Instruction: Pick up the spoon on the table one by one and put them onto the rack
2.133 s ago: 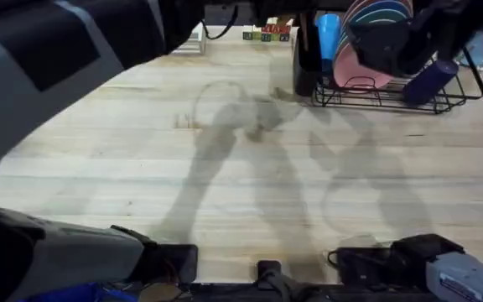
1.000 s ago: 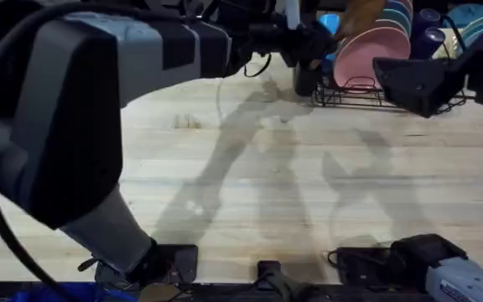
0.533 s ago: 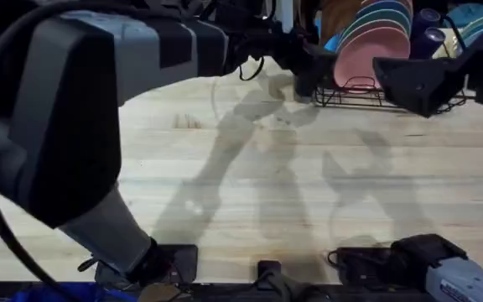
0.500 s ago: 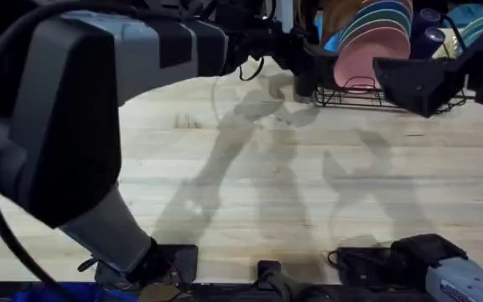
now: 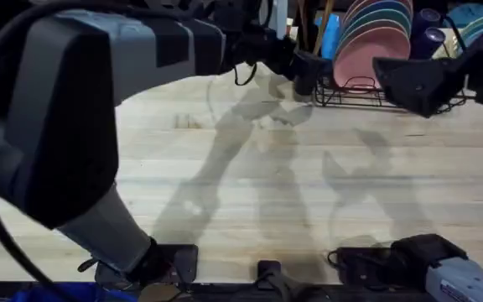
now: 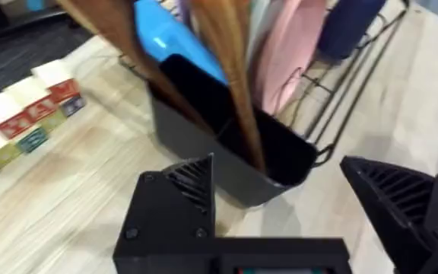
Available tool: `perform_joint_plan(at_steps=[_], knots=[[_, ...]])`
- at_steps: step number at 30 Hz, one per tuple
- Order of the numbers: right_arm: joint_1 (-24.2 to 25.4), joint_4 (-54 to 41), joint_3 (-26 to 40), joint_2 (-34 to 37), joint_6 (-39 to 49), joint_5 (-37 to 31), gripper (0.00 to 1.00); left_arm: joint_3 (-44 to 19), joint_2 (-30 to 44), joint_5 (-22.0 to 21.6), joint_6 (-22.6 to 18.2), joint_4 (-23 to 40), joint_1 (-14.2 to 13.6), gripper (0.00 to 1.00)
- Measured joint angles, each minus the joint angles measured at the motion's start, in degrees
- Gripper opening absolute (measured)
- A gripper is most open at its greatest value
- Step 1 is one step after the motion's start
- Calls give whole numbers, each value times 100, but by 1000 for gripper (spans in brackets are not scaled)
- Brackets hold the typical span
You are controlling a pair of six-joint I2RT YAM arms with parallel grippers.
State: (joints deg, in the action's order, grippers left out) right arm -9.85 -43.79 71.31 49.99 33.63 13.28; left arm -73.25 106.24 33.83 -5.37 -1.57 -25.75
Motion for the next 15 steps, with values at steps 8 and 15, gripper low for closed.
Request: perform_joint_plan(at_steps=[8,15], knots=[[0,-28,0,0,2,0,993,-11,-1679,-1152,0,2243,697,995],[0,-218,0,1,-110,-2,993,-15,-2579,-2181,1,4023,1204,995]])
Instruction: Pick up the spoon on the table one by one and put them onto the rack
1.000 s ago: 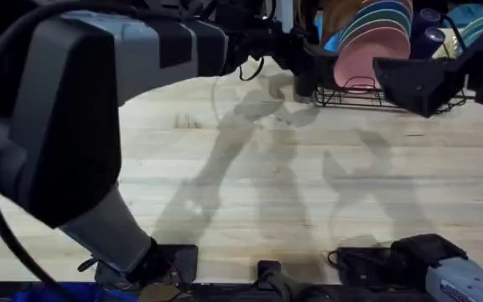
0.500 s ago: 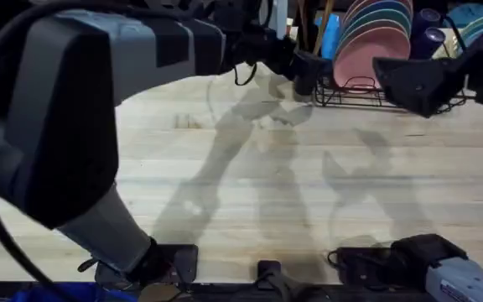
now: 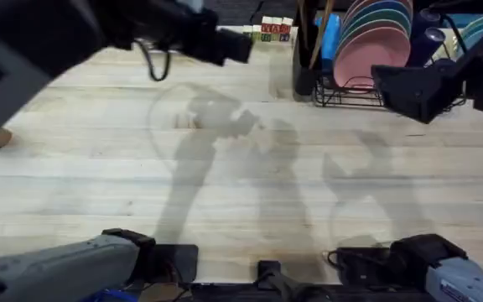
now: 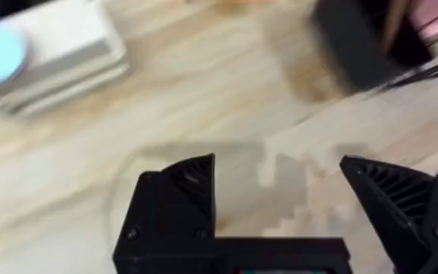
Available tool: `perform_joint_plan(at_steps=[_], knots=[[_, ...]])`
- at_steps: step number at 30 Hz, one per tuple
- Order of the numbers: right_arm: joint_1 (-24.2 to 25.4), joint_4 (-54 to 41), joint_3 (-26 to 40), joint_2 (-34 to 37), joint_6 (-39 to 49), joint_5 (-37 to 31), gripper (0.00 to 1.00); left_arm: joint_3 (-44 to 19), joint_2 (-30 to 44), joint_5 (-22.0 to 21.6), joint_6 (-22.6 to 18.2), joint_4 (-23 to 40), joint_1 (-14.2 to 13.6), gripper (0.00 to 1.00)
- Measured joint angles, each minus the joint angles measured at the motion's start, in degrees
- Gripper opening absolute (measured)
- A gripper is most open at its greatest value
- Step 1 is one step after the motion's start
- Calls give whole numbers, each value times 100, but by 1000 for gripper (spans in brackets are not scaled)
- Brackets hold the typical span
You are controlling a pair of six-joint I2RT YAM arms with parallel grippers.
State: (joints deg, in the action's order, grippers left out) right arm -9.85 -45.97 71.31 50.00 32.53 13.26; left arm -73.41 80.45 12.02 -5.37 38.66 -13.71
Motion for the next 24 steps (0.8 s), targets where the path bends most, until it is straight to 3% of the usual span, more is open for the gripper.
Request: perform_joint_plan(at_steps=[9,18,24], knots=[[0,-7,0,163,-1026,-860,993,0,-957,-1009,-2,1471,277,994],[0,-64,0,851,-2346,-2417,993,0,-1735,-1786,-4,2006,277,993],[-63,-284,0,1292,-2539,-2533,993,0,-2075,-1961,-15,2025,277,993]])
